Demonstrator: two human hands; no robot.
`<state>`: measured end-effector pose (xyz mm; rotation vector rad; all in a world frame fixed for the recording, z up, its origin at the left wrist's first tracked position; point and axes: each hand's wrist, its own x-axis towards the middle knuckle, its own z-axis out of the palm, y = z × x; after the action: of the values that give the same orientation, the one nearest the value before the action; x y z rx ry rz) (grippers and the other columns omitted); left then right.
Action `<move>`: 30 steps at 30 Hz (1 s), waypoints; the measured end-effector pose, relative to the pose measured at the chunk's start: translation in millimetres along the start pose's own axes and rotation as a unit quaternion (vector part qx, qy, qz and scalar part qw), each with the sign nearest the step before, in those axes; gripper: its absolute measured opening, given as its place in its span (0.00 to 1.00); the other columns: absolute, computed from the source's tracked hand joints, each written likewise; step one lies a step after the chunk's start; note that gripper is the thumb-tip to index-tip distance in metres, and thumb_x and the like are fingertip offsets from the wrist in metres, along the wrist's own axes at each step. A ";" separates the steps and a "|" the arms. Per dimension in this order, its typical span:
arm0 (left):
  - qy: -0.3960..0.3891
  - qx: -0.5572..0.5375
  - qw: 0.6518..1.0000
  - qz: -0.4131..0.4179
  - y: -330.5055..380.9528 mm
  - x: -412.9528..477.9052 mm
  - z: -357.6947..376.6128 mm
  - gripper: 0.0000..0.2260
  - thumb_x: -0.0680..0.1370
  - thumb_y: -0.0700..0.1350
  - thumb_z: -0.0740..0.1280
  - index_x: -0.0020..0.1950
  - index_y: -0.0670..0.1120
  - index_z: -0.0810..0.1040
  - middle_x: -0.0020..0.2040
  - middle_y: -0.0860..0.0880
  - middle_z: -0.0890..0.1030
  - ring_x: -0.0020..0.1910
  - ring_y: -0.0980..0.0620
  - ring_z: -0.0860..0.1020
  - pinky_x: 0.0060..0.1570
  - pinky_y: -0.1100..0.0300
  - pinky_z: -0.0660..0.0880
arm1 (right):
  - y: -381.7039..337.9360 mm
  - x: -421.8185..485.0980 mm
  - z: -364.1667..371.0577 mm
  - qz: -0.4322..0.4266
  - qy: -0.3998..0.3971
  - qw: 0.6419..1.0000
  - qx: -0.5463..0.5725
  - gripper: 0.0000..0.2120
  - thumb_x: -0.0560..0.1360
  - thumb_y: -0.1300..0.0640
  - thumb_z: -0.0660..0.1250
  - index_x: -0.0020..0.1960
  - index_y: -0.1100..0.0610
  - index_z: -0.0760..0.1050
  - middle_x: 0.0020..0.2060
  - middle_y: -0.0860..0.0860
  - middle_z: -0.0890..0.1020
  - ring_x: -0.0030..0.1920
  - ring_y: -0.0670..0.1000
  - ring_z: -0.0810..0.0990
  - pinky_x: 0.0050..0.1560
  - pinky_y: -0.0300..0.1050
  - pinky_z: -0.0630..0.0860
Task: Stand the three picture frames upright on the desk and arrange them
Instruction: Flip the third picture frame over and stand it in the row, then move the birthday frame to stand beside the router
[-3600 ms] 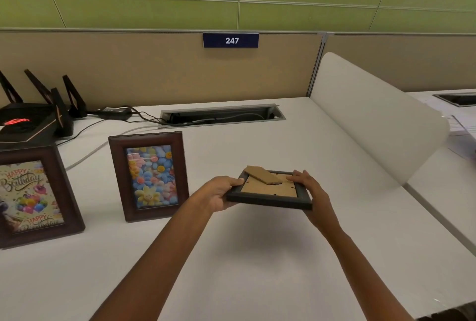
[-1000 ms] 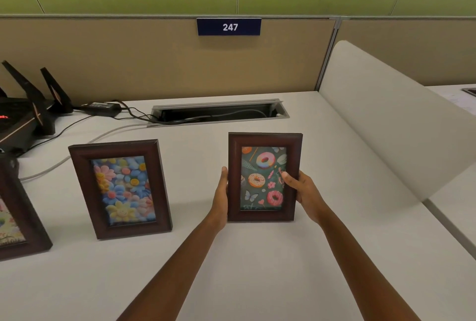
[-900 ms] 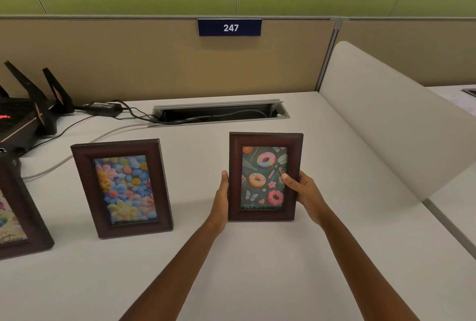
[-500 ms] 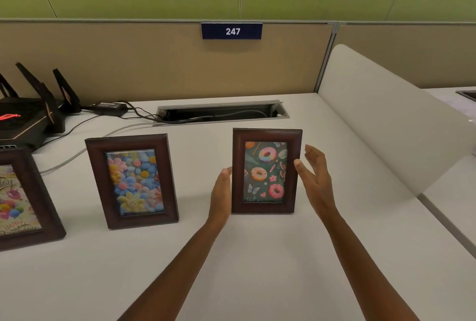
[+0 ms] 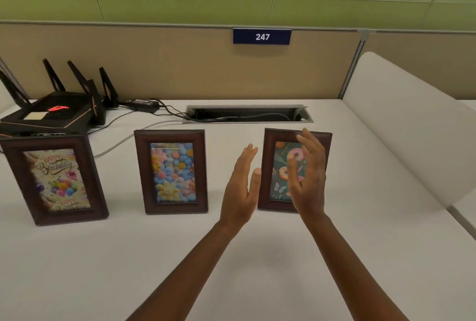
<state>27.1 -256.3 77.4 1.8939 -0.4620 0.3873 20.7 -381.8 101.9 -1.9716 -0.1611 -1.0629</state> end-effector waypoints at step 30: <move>0.281 0.224 0.929 -0.083 -123.2 -36.0 -311.9 0.24 0.77 0.44 0.54 0.72 0.40 0.55 0.75 0.39 0.56 0.74 0.47 0.51 0.72 0.39 0.57 | -162.4 -110.1 260.0 0.102 -0.305 0.938 0.129 0.25 0.77 0.52 0.56 0.68 0.40 0.47 0.69 0.36 0.54 0.72 0.41 0.56 0.71 0.41 0.59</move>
<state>40.9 80.6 70.6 2.1142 0.1908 0.9491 35.9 -59.7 55.9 -1.9628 -0.3999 -0.2535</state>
